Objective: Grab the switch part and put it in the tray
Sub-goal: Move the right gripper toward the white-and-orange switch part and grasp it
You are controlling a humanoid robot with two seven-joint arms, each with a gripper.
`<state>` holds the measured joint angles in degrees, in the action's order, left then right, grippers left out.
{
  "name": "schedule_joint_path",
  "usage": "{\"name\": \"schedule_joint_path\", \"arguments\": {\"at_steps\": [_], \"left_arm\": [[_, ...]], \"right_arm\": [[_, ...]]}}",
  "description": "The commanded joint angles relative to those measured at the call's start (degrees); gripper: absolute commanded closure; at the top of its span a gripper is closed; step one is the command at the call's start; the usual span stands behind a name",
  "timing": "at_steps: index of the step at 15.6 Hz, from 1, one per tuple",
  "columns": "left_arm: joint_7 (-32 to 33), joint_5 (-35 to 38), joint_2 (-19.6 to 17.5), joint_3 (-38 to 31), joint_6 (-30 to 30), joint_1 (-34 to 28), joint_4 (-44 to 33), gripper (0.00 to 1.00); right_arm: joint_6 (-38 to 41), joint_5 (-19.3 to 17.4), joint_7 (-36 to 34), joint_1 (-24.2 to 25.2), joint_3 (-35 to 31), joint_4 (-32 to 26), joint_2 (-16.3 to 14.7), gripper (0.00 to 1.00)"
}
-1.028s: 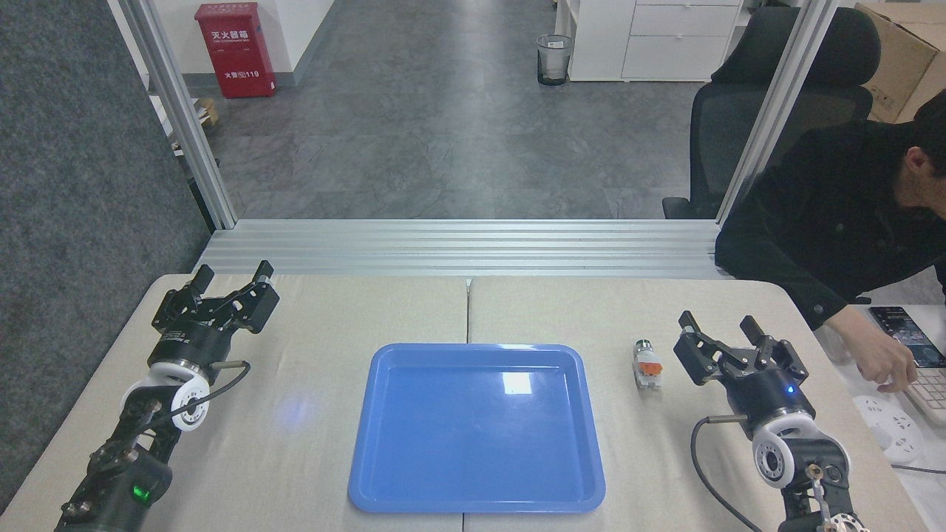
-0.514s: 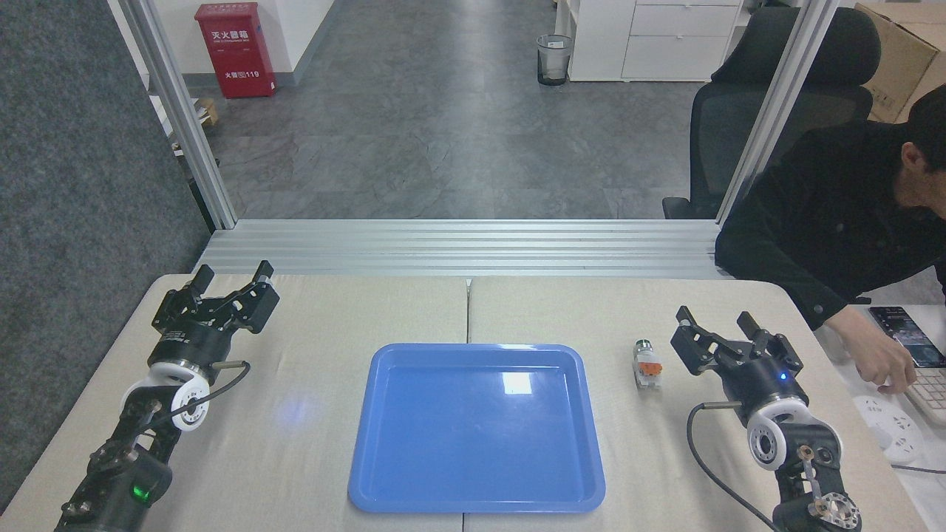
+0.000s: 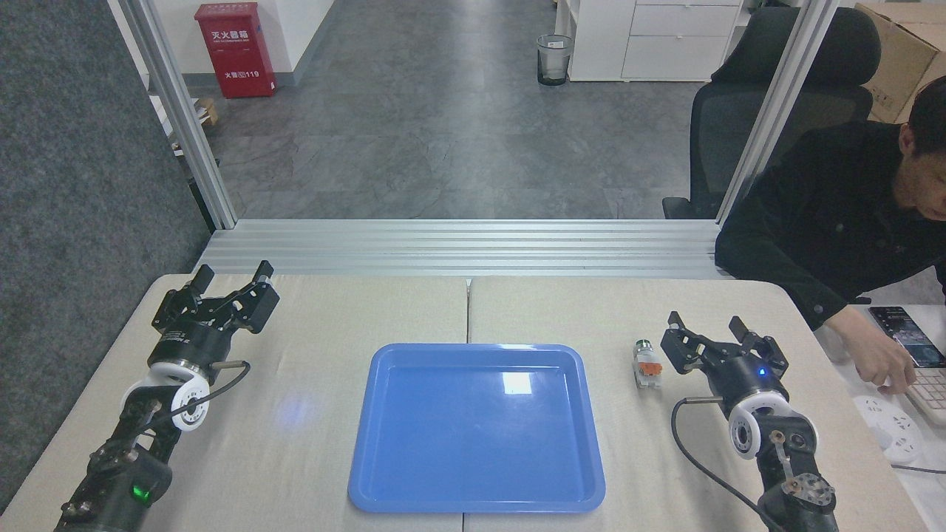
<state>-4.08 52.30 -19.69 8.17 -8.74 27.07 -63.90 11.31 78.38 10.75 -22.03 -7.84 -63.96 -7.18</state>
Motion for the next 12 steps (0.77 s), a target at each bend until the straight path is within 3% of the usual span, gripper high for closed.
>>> {"name": "schedule_joint_path", "arguments": {"at_steps": [1, 8, 12], "left_arm": [[0.04, 0.0, 0.0, 0.01, 0.04, 0.0, 0.0, 0.0], [0.04, 0.0, 0.0, 0.01, 0.04, 0.0, 0.0, 0.0], [0.04, 0.0, 0.0, 0.01, 0.03, 0.0, 0.0, 0.0]], "right_arm": [[-0.85, 4.94, -0.81, -1.43, 3.54, 10.34, 0.67, 0.03], [-3.57, 5.12, -0.73, -6.0, 8.19, 19.12, 1.91, 0.07], [-3.75, 5.56, -1.43, -7.23, 10.65, 25.02, 4.18, 0.11]]}}
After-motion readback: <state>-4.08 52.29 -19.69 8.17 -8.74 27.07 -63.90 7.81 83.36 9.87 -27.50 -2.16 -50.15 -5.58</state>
